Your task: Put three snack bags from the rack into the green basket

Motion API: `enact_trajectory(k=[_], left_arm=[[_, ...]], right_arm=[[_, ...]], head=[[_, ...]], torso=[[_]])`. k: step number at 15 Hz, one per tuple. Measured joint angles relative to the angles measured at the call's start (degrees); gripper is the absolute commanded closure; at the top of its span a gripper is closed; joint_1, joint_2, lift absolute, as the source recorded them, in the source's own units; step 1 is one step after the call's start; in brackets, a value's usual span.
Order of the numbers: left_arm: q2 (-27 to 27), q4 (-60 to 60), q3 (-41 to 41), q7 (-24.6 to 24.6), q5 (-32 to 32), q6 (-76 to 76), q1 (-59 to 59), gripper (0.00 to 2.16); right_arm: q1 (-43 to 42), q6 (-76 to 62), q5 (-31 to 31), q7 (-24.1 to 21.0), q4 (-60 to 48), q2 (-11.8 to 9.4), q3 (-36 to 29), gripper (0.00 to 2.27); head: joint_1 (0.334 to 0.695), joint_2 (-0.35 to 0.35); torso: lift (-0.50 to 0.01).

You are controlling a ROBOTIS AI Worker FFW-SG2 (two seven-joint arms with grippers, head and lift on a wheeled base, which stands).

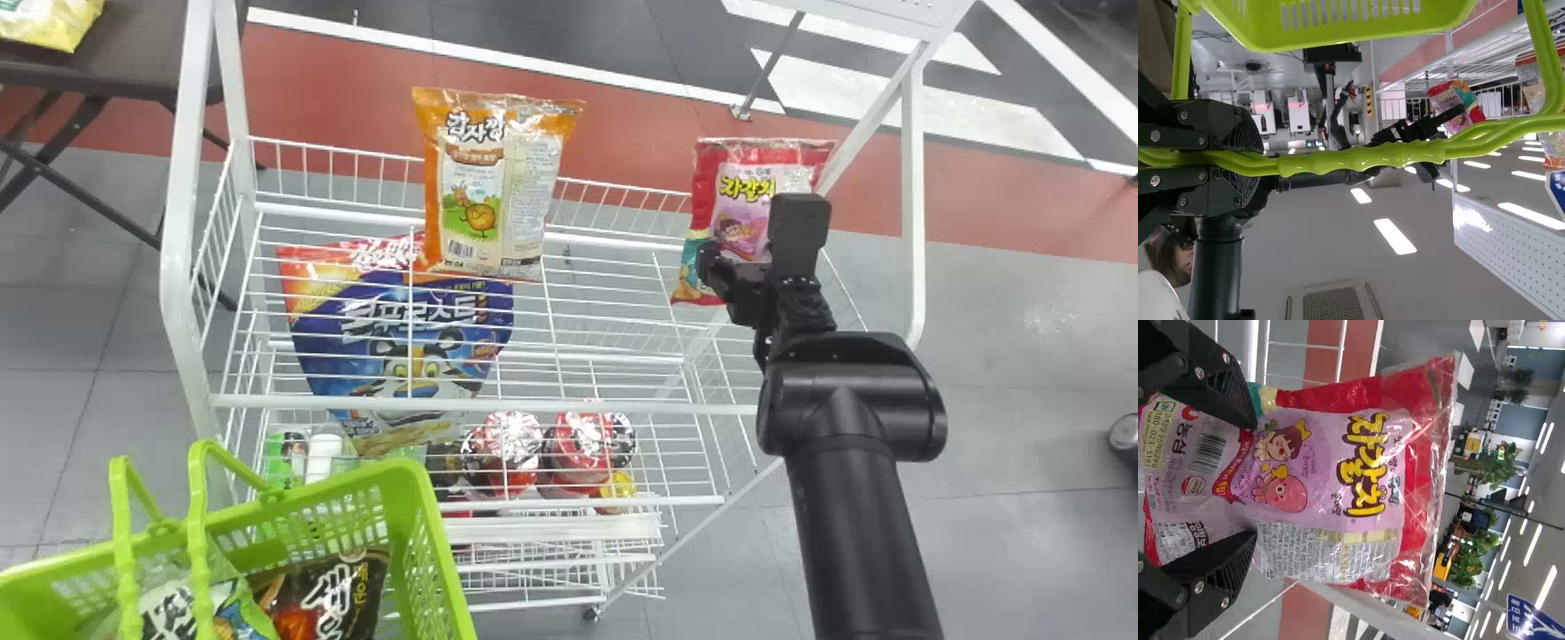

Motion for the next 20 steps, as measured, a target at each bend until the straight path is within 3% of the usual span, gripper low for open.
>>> enact_trajectory(k=[3, 8, 11, 15, 18, 19, 20], left_arm=[[-0.04, -0.08, 0.25, 0.0, 0.16, 0.0, 0.32, 2.15], [-0.11, -0.11, 0.44, 0.0, 0.34, -0.16, 0.49, 2.15], [-0.11, -0.07, 0.4, 0.0, 0.41, -0.33, -0.2, 2.15], [-0.11, -0.13, 0.33, 0.0, 0.61, -0.18, -1.43, 2.15], [-0.11, -0.14, 0.87, 0.0, 0.96, -0.16, -1.68, 2.15], [-0.11, -0.15, 1.05, 0.0, 1.05, -0.12, -1.66, 2.15], [-0.11, -0.14, 1.18, 0.0, 1.11, -0.06, -1.58, 2.15]], right_arm=[[1.05, -0.03, 0.66, -3.13, -1.13, 0.98, 0.54, 2.26], [6.87, -0.24, -2.56, -1.68, -10.53, 1.08, -1.26, 2.26], [15.06, 5.84, -6.46, 0.86, -26.21, 1.15, -0.6, 2.26], [29.29, 18.8, -16.49, 4.15, -50.23, 2.49, 4.1, 2.26], [38.77, 23.05, -22.33, 5.43, -62.0, 2.73, 10.3, 2.26], [39.98, 26.55, -24.31, 6.44, -63.86, 2.73, 12.06, 2.26], [40.62, 32.15, -26.35, 7.57, -65.56, 2.74, 14.1, 2.26]], head=[[0.695, -0.35], [0.695, -0.35], [0.695, -0.35], [0.695, -0.35], [0.695, -0.241], [0.695, -0.137], [0.695, -0.092]], torso=[[0.0], [0.0], [0.0], [0.0], [0.0], [0.0], [0.0]])
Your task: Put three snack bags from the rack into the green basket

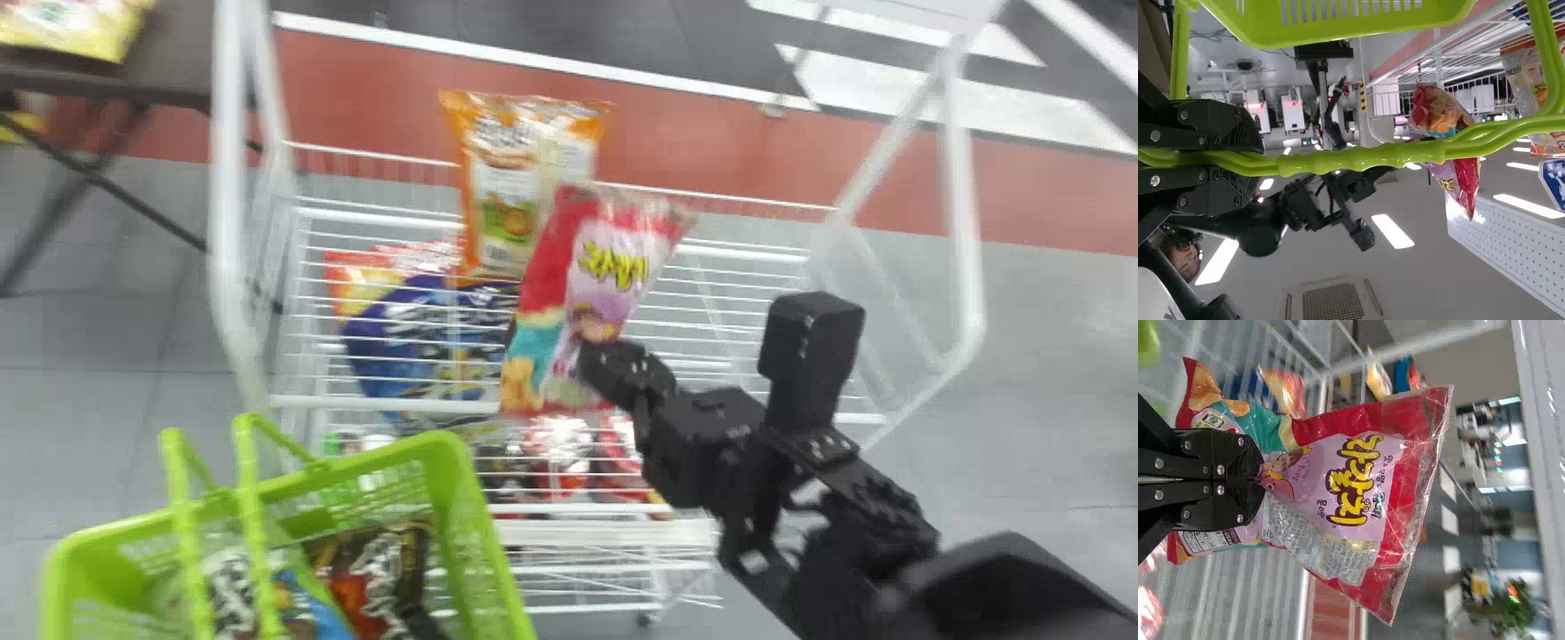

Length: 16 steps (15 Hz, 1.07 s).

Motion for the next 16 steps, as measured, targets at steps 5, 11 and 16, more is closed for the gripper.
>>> enact_trajectory(k=[5, 11, 16], left_arm=[[0.17, 0.08, 0.47, 0.0, 0.4, -0.1, 0.06, 2.15], [0.56, 0.03, 1.24, 0.0, 1.14, -0.11, 0.01, 2.15], [0.69, -0.3, 1.77, 0.0, 1.29, 0.23, 0.21, 2.15]], right_arm=[[0.16, 17.74, -9.51, 2.44, -2.42, 0.48, 5.79, 2.25], [-2.62, 31.44, -12.09, 2.9, 1.83, 0.33, 8.69, 0.0], [-2.07, 29.58, -12.37, 4.8, -1.96, 0.5, 1.14, 0.03]], head=[[0.695, 0.17], [0.695, 0.292], [0.695, 0.167]], torso=[[0.0], [0.0], [0.0]])
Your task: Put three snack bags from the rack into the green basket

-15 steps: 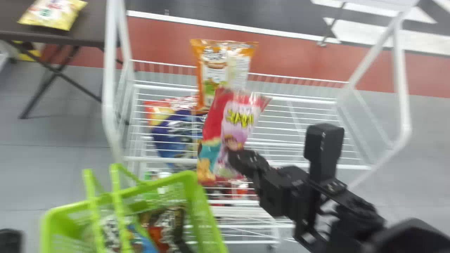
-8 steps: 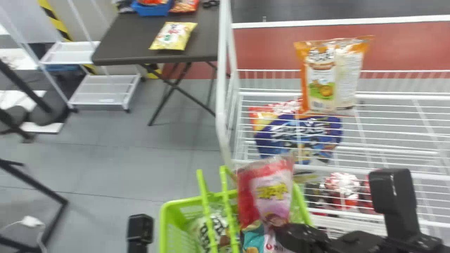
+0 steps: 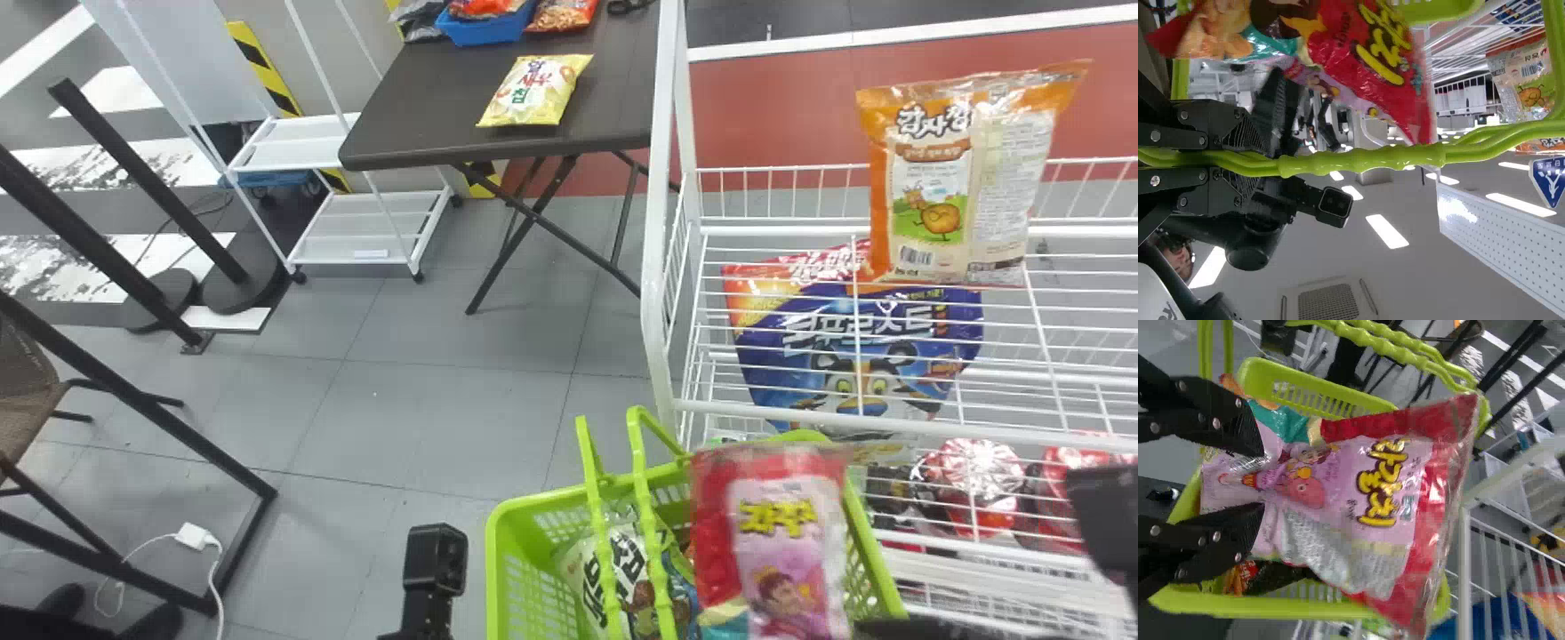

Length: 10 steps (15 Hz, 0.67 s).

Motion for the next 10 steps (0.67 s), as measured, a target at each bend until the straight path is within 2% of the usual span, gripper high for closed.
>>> enact_trajectory(k=[2, 4, 6, 10], left_arm=[[0.01, -0.05, 0.36, 0.0, 0.15, -0.12, 0.41, 2.15], [-0.02, -0.04, 0.81, 0.0, 0.25, -0.16, 0.75, 2.15], [-0.07, -0.04, 0.94, 0.0, 0.5, -0.2, 0.95, 2.15], [-0.28, -0.04, 0.98, 0.0, 0.67, -0.34, 1.32, 2.15]], right_arm=[[0.96, -8.65, 4.02, -0.59, -1.08, 0.41, -3.8, 0.03], [4.37, -28.48, 12.26, -1.33, 1.78, 0.68, -5.02, 0.03], [7.69, -49.15, 17.21, -2.4, 8.26, 0.84, -5.99, 0.03], [12.03, -79.4, 18.72, -3.29, 22.16, 1.93, -8.42, 0.03]], head=[[0.695, 0.065], [0.695, -0.042], [0.695, -0.155], [0.695, -0.264]], torso=[[0.0], [0.0], [0.0], [0.0]])
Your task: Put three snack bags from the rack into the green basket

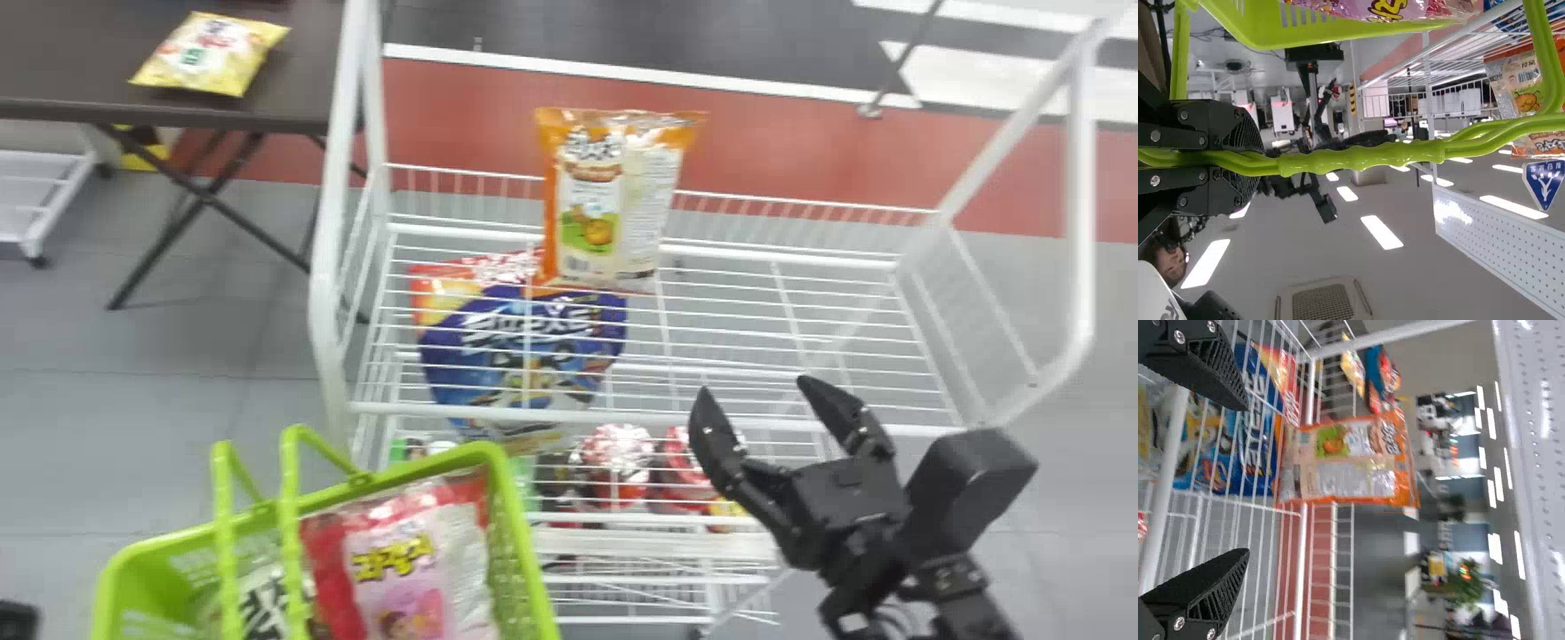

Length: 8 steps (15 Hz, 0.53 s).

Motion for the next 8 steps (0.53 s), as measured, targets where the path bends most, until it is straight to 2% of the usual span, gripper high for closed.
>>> enact_trajectory(k=[4, 8], left_arm=[[-0.32, -0.13, -0.37, 0.0, 0.0, 0.0, 0.29, 2.15], [-0.41, -0.26, -0.61, 0.0, 0.0, 0.15, 0.54, 2.15]], right_arm=[[2.08, -6.69, -0.53, 0.16, 3.26, 0.04, -0.86, 0.03], [2.33, -7.24, -1.11, 0.46, 3.32, 0.04, -0.91, 0.04]], head=[[0.695, -0.305], [0.695, -0.31]], torso=[[0.0], [0.0]])
